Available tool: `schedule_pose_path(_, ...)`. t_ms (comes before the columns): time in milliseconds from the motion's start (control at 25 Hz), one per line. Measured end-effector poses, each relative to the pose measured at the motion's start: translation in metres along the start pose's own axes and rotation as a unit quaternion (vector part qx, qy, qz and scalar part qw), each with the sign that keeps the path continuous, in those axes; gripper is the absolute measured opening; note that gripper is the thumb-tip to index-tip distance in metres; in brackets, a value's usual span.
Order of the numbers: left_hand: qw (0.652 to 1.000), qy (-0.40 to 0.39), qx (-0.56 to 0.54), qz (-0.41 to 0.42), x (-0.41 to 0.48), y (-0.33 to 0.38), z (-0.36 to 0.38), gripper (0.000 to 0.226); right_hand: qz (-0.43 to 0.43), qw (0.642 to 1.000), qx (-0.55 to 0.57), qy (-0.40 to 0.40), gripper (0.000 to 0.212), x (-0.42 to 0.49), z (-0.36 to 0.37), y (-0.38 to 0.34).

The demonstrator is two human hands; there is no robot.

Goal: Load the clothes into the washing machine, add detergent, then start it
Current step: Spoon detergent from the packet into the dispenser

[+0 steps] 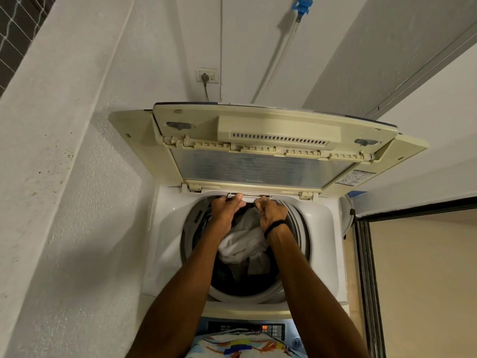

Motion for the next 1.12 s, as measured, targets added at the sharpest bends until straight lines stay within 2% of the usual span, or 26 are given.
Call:
schedule_pose_path(120, 1.0, 0.01, -0.006, -0.001, -0.001, 0.0, 0.002, 0.039, 0.008, 0.999, -0.029, 0.01, 0.018, -0.001, 0.001, -0.005)
schedule_pose_path(200, 1.0, 0.011, -0.013, -0.008, -0.001, -0.001, 0.002, 0.043, 0.011, 0.998, -0.056, 0.024, 0.03, 0.0, 0.001, -0.007)
schedule_pose_path(320, 1.0, 0.009, -0.011, -0.018, 0.002, -0.004, 0.001, 0.043, 0.009, 0.996, -0.089, 0.027, 0.034, 0.002, 0.003, -0.009)
schedule_pose_path(400, 1.0, 0.006, -0.003, -0.026, 0.004, -0.004, 0.001, 0.04, 0.005, 0.993, -0.12, 0.018, 0.032, 0.003, 0.004, -0.009)
schedule_pose_path(480, 0.999, 0.008, 0.001, -0.031, 0.005, -0.005, 0.0, 0.039, -0.004, 0.989, -0.144, 0.025, 0.021, -0.001, 0.002, -0.008)
schedule_pose_path(520, 0.999, 0.007, 0.001, -0.031, 0.006, -0.005, -0.001, 0.04, -0.014, 0.991, -0.131, 0.029, 0.017, -0.002, 0.001, -0.009)
schedule_pose_path(600, 0.999, 0.007, 0.006, -0.032, 0.005, -0.003, -0.001, 0.04, -0.023, 0.994, -0.103, 0.017, 0.027, -0.004, 0.0, -0.01)
schedule_pose_path(880, 0.998, 0.023, 0.044, -0.043, 0.002, 0.002, -0.003, 0.034, -0.013, 0.993, -0.115, 0.004, 0.039, -0.001, -0.003, -0.01)
schedule_pose_path(1000, 0.995, 0.05, 0.076, -0.047, -0.001, 0.002, -0.008, 0.023, -0.01, 0.983, -0.181, -0.01, 0.035, -0.002, -0.008, -0.007)
schedule_pose_path(1120, 0.989, 0.048, 0.133, -0.036, -0.011, 0.002, -0.01, 0.035, -0.015, 0.943, -0.333, -0.005, 0.032, -0.009, -0.013, -0.005)
Point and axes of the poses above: each hand's wrist, its own x-axis towards the middle knuckle, its own z-axis out of the palm, y = z × x, the point moved 5 cm from there along x, towards the middle knuckle, and after that the axes turned 9 degrees about -y, right-handed, at the moved point
